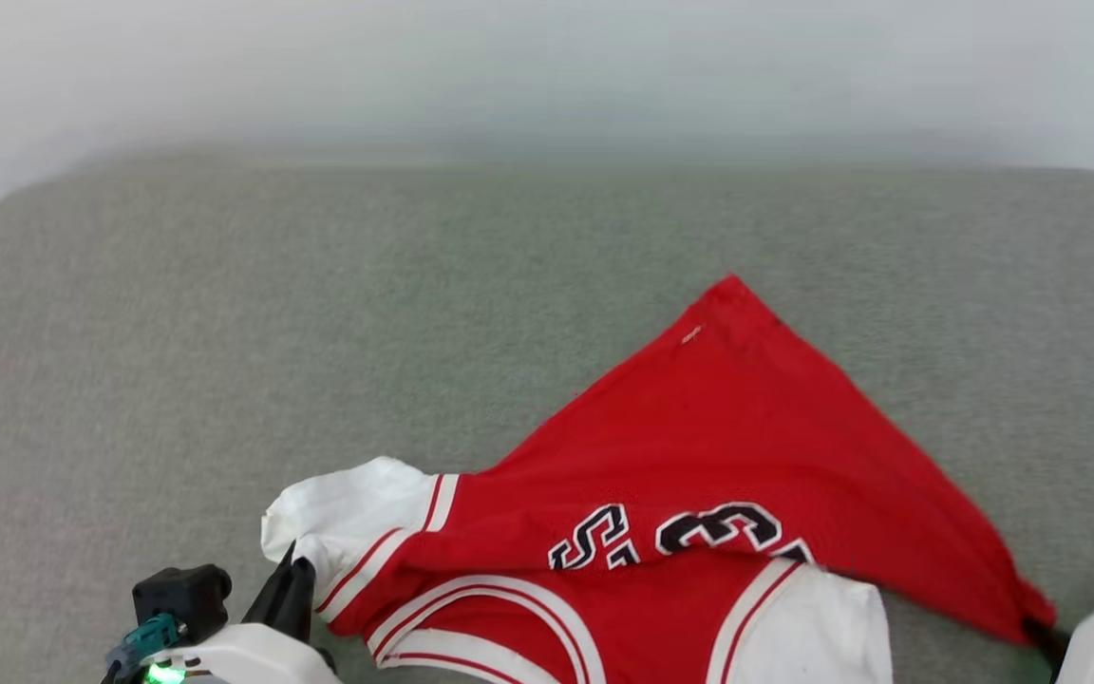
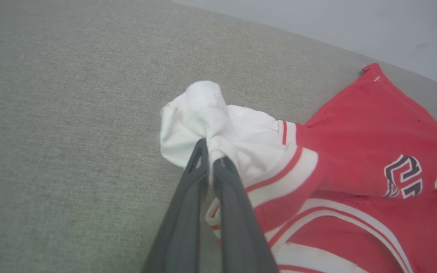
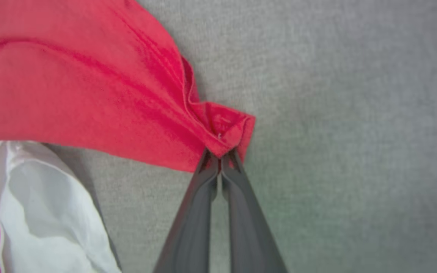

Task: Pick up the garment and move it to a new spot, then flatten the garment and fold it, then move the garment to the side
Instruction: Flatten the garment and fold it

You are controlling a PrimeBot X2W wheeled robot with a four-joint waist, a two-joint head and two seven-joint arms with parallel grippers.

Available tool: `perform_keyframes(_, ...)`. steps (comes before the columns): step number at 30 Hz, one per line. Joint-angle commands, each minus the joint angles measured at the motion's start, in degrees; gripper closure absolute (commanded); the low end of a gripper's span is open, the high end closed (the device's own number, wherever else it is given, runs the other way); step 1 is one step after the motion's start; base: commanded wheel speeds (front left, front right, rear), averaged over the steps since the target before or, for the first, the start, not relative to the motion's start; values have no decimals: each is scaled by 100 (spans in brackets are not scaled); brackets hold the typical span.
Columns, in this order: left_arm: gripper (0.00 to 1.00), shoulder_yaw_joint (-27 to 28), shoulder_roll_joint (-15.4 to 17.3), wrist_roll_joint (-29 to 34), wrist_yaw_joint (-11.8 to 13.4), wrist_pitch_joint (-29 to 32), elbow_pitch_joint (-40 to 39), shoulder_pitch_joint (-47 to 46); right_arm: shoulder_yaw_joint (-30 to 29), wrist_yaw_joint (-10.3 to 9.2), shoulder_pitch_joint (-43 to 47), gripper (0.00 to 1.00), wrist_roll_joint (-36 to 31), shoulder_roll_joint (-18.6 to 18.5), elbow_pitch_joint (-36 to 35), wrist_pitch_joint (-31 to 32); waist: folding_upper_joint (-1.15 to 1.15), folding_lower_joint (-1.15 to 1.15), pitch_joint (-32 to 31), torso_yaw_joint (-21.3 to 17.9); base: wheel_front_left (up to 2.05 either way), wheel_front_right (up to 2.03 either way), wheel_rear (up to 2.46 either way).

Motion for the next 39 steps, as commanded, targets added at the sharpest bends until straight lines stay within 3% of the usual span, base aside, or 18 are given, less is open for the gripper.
perform_keyframes(1, 100, 25, 66, -16, 23, 30, 1, 82, -95, -8, 222, 100, -26, 148, -151, 23, 0, 1, -202, -209, 0, 0, 0)
perform_keyframes(7, 100, 35, 142, -55, 53, 129, -36, 182, -453, -7, 1094, 100, -75, 824, -735, 152, 0, 1, -268, -357, 0, 0, 0)
perform_keyframes(12, 100, 54, 175, -89, 89, 143, -65, 193, -473, -7, 1421, 100, 40, 1029, -807, 175, 0, 1, -285, -404, 0, 0, 0)
perform_keyframes(13, 100, 55, 176, -92, 97, 148, -76, 184, -447, -7, 1415, 62, 53, 1040, -841, 77, 0, 1, -281, -412, 0, 0, 0)
perform_keyframes(14, 100, 52, 176, -94, 90, 155, -86, 175, -456, -7, 1378, 0, 56, 1052, -864, -67, 0, 1, -282, -419, 0, 0, 0)
perform_keyframes(23, 100, -18, 150, -64, 86, 158, -141, 45, -388, -6, 702, 0, -167, 993, -976, -1752, 0, 1, -259, -330, 0, 0, 0)
perform_keyframes(30, 100, -97, 91, 24, 101, 107, -233, -145, -95, -6, -213, 0, -372, 683, -316, -2705, 0, 1, -106, -149, 0, 0, 0)
perform_keyframes(35, 100, -165, 16, 98, 124, 92, -371, -309, 556, -6, -1034, 0, -146, 222, 359, -2551, 0, 1, 90, 16, 0, 0, 0)
perform_keyframes(39, 100, -245, -9, 170, 90, 89, -484, -474, 1193, -7, -1752, 0, 272, -351, 860, -1872, 0, 1, 334, 149, 0, 0, 0)
